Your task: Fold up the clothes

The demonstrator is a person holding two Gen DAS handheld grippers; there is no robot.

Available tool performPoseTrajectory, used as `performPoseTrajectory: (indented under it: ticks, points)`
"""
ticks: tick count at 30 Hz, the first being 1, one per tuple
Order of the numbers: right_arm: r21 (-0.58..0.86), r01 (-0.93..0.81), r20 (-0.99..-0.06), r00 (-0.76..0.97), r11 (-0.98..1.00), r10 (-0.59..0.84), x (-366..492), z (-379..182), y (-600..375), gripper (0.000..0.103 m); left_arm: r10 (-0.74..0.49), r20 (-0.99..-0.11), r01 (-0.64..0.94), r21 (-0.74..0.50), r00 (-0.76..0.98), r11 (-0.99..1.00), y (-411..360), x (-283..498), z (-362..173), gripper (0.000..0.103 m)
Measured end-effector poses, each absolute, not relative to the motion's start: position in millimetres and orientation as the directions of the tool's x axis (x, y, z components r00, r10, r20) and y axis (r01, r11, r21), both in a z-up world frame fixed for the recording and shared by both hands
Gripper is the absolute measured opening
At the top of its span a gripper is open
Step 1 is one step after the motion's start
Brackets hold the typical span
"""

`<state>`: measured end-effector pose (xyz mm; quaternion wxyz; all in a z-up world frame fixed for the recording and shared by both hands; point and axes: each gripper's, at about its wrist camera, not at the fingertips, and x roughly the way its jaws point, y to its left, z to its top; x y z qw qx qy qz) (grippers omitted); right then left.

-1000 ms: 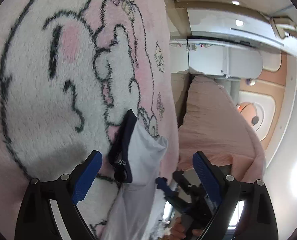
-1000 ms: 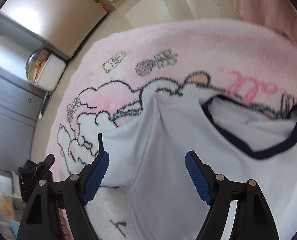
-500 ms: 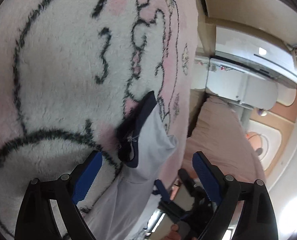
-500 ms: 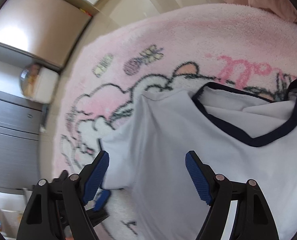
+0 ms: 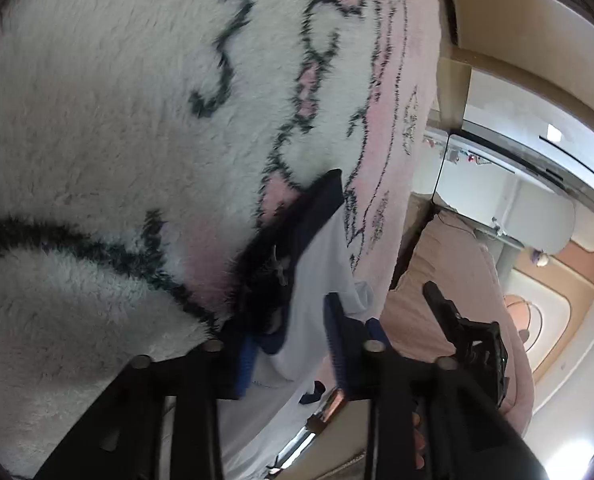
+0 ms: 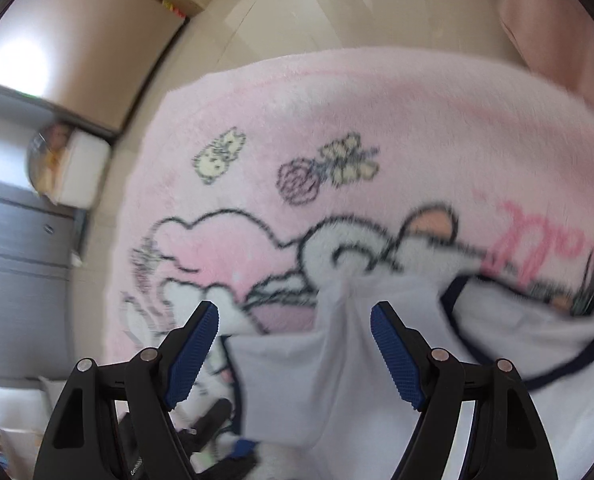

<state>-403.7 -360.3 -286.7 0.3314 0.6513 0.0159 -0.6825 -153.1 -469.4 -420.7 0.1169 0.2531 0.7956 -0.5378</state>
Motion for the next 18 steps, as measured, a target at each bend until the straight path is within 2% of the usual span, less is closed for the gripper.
performPoseTrajectory:
  ticks: [2,4,6,10,14,18]
  points:
    - [0.347,0.519,-0.927,0.064,-0.781,-0.369,-407,-290,-371,0.079,0.287,-0.463,0.535,-0.798,-0.839,0.277,-469,-155,-425,0.020]
    - [0.338,0.533,-0.932,0.078,-0.775,-0.353,-408,-295,-374,0.079,0.296,-0.463,0.539,-0.796,-0.835,0.275,-469,-156,-428,0.010]
    - [0.344,0.531,-0.932,0.097,-0.774,-0.348,-410,-299,-374,0.079,0.300,-0.463,0.540,-0.798,-0.834,0.267,-469,-156,-428,0.007]
    - [0.347,0.543,-0.933,0.114,-0.765,-0.342,-408,-300,-379,0.078,0.288,-0.486,0.550,-0.807,-0.825,0.214,-470,-154,-421,0.005]
    - [0.318,0.650,-0.941,0.128,-0.690,-0.313,-395,-291,-400,0.078,0.256,-0.538,0.576,-0.811,-0.803,0.104,-470,-153,-408,0.004]
    - [0.241,0.696,-0.969,0.134,-0.676,-0.207,-390,-293,-414,0.078,0.237,-0.553,0.583,-0.809,-0.799,0.079,-468,-148,-402,0.003]
